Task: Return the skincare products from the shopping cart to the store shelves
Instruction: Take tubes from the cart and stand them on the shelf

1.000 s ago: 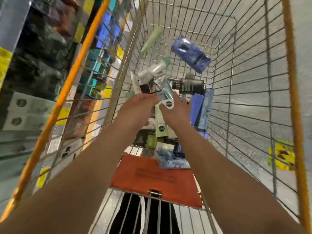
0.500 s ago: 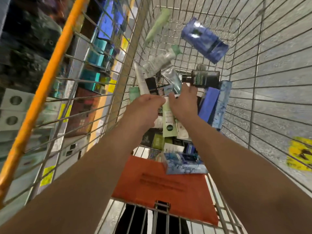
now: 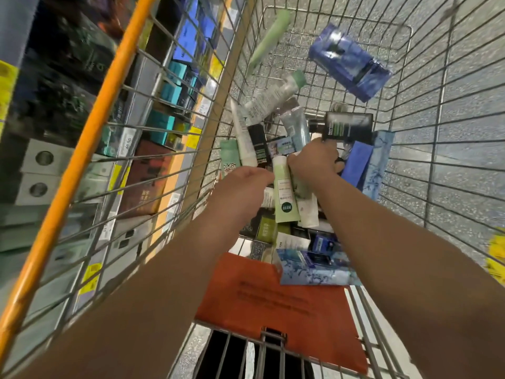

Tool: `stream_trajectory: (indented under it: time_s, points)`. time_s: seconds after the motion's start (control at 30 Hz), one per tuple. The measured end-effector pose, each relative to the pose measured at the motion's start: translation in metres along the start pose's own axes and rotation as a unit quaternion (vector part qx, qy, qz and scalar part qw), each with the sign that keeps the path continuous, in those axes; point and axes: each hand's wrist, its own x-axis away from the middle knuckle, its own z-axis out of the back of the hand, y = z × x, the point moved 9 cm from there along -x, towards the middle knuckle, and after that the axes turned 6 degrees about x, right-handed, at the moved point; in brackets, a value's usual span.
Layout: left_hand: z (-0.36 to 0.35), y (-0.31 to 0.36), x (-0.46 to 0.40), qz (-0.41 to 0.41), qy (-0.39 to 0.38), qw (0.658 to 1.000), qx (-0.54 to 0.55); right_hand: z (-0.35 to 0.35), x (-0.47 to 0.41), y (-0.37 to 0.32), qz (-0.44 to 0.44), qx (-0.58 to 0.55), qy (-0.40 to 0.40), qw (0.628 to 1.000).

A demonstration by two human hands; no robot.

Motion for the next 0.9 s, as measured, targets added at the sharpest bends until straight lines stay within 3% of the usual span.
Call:
stream_trajectory:
  time_s: [0.33,0.47,0.57,0.7,0.9]
  points:
    - [0.004,-0.004,0.011,-0.005,0.002,1.0,0.005,0.003,0.029,-0.007,0.039,-0.118,0.042,0.991]
    - [0.01,0.003,0.02,-0.007,0.01,1.0,0.006,0.022,0.052,-0.012,0.056,-0.269,0.055,0.96]
    - [0.015,0.012,0.032,-0.014,0.008,1.0,0.008,0.056,0.072,-0.019,0.113,-0.358,0.116,0.92]
    - [0.025,0.03,0.061,-0.04,0.02,0.999,0.011,0.097,0.116,-0.03,0.173,-0.345,0.153,0.91]
    - [0.045,0.059,0.111,-0.111,0.013,0.987,0.116,0.149,0.205,-0.048,0.208,-0.288,0.154,0.922]
